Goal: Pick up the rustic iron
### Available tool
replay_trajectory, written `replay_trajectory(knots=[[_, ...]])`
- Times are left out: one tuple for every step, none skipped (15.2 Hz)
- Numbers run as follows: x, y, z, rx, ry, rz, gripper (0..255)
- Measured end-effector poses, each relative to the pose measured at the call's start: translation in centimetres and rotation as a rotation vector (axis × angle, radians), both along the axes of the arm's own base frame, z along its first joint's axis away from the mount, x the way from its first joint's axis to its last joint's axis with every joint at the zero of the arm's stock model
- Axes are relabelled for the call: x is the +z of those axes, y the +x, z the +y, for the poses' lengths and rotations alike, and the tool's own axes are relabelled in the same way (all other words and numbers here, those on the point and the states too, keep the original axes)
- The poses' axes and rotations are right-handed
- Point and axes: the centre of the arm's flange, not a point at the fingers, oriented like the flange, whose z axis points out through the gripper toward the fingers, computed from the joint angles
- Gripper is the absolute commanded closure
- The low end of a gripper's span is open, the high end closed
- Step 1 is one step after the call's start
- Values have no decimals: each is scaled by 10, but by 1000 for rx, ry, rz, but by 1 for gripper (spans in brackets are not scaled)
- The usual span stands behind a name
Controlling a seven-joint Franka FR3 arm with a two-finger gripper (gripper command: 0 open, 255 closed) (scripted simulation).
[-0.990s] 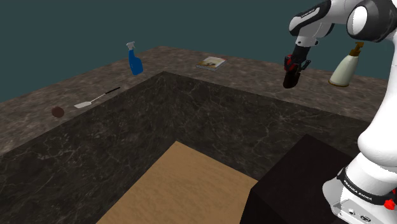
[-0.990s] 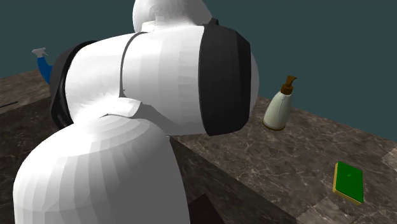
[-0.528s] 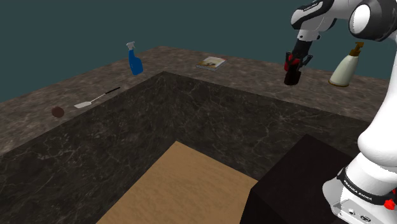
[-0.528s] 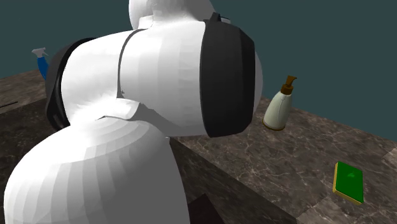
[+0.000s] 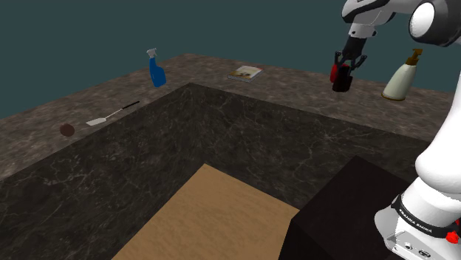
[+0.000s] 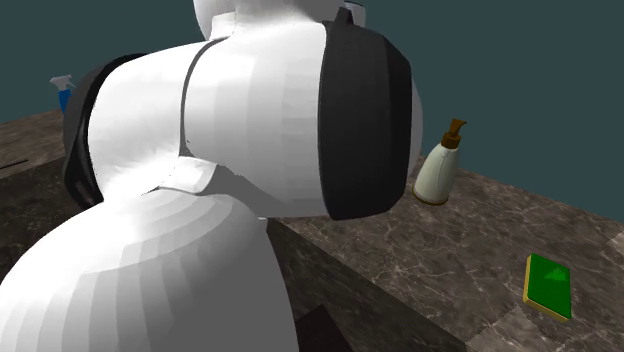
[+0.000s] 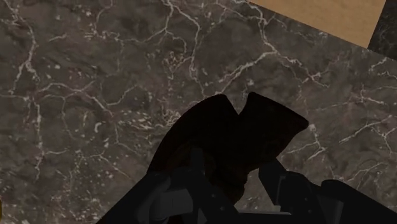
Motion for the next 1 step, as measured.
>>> replay_trajectory(knots=[[3,0,0,0,0,0,255]])
